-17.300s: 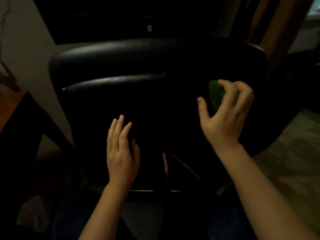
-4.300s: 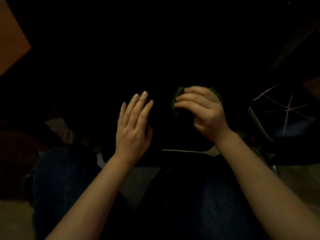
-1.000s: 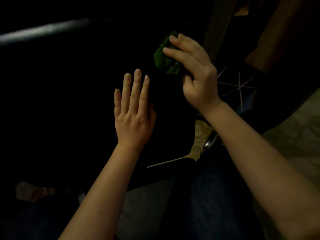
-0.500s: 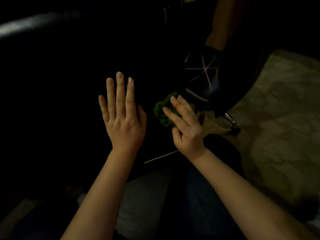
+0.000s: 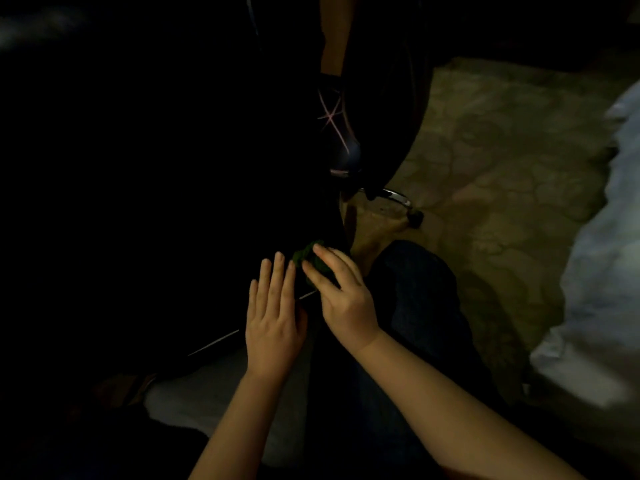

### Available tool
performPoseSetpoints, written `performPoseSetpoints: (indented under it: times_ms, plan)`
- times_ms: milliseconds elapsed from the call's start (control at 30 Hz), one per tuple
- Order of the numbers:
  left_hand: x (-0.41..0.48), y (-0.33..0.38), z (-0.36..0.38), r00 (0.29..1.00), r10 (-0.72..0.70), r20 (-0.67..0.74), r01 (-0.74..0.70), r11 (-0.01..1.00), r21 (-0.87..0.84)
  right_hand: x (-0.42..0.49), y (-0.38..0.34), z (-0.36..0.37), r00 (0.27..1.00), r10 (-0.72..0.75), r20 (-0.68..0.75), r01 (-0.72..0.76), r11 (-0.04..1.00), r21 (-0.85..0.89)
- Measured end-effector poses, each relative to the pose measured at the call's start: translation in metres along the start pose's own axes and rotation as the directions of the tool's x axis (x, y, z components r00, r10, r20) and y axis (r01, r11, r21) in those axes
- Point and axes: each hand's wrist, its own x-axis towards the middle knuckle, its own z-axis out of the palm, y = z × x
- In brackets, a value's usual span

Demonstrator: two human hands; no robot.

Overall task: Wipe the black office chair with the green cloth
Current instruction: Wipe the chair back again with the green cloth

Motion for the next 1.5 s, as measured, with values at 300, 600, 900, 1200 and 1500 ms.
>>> performPoseSetpoints:
  times_ms: [300,600,900,1200,1500]
  plan:
    - [-0.039,-0.008,0.0,0.973,0.017,0.232,-0.005,0.999,-0.052,-0.017,0.006,0.007,0.849,0.377,0.369,-0.344,0.926,-0.155]
    - [-0.105,-0.038,0.021,0.766,-0.308,0.564,0.334,0.941,0.06,-0.036,0.02,0.048,0.49,0.653,0.578,-0.458,0.757,-0.467]
    - [-0.128,-0.044,0.039,0.742,-0.39,0.545,0.458,0.889,0.012,-0.037,0.031,0.062,0.531,0.615,0.582,-0.39,0.788,-0.477]
    - [-0.116,-0.077,0.028,0.742,-0.316,0.592,0.461,0.88,-0.109,-0.043,0.007,0.086,0.563,0.547,0.619,-0.338,0.836,-0.432]
    - [-0.137,-0.167,-0.012,0.527,-0.558,0.641,0.568,0.792,0.222,-0.053,-0.075,0.134,0.484,0.4,0.778,-0.349,0.904,-0.248]
